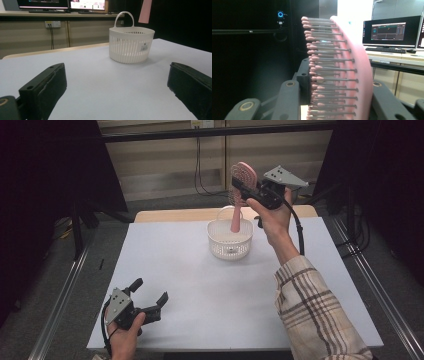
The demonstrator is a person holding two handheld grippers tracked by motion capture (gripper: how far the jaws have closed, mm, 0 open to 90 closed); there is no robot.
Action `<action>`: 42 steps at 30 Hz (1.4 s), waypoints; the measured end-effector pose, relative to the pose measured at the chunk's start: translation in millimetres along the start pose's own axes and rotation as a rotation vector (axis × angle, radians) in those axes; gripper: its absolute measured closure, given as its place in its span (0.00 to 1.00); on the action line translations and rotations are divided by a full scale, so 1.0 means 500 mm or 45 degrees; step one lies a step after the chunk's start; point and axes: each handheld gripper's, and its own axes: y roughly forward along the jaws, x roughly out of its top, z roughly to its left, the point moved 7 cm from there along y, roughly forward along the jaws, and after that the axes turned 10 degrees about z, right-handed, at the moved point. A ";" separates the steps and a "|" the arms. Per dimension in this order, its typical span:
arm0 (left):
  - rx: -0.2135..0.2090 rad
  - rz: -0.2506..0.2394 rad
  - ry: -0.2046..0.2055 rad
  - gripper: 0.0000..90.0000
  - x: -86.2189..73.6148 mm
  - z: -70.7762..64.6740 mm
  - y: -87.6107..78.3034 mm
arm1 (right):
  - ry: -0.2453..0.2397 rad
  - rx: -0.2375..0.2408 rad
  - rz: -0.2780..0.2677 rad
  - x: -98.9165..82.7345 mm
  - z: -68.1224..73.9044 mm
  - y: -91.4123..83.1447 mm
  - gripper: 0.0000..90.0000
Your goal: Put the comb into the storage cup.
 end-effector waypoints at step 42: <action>0.006 0.013 -0.007 0.04 -0.002 0.003 0.001 | 0.077 -0.038 0.040 -0.132 -0.006 0.054 0.69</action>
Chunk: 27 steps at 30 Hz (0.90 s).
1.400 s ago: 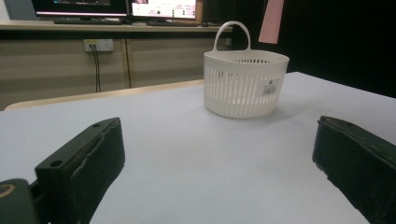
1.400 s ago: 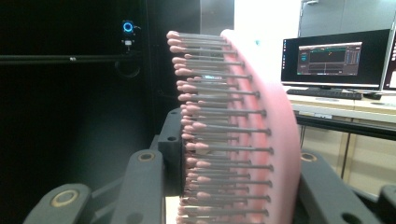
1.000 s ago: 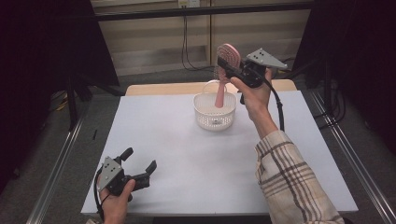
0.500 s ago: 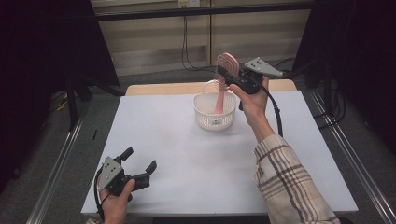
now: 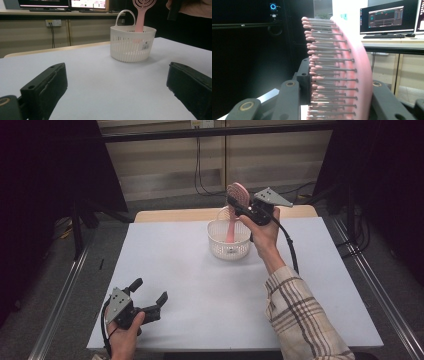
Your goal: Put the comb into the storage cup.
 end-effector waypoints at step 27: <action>0.013 -0.019 0.006 0.04 0.004 0.002 -0.004 | 0.032 -0.052 0.062 -0.071 -0.009 0.039 0.69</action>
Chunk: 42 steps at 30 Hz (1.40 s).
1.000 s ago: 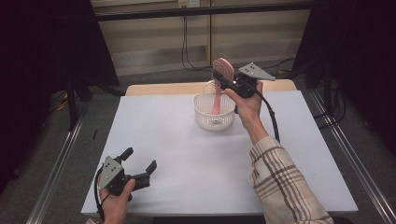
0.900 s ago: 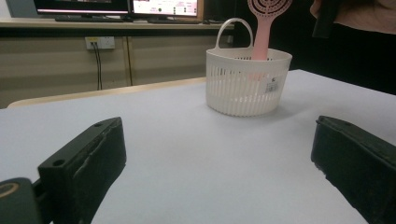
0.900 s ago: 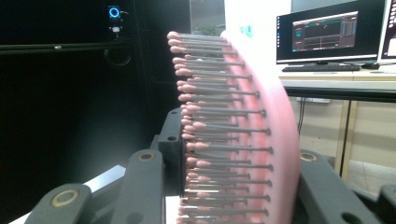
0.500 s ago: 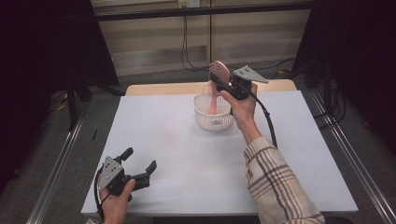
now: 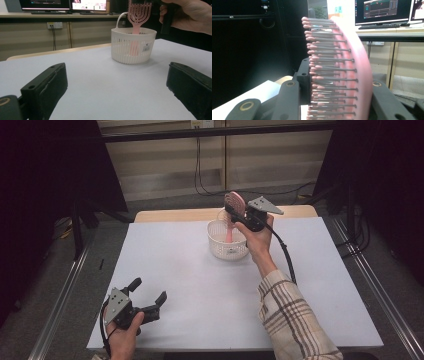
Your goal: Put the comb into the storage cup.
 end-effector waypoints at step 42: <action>0.008 0.001 0.000 0.04 0.000 0.003 -0.001 | 0.023 -0.066 0.080 -0.032 -0.049 -0.018 0.67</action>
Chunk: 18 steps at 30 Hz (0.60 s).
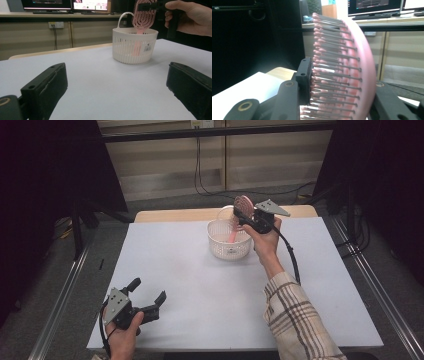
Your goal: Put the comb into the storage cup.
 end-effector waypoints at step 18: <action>-0.005 0.005 -0.004 0.04 -0.001 -0.002 0.001 | 0.026 -0.056 0.018 -0.007 -0.041 -0.013 0.63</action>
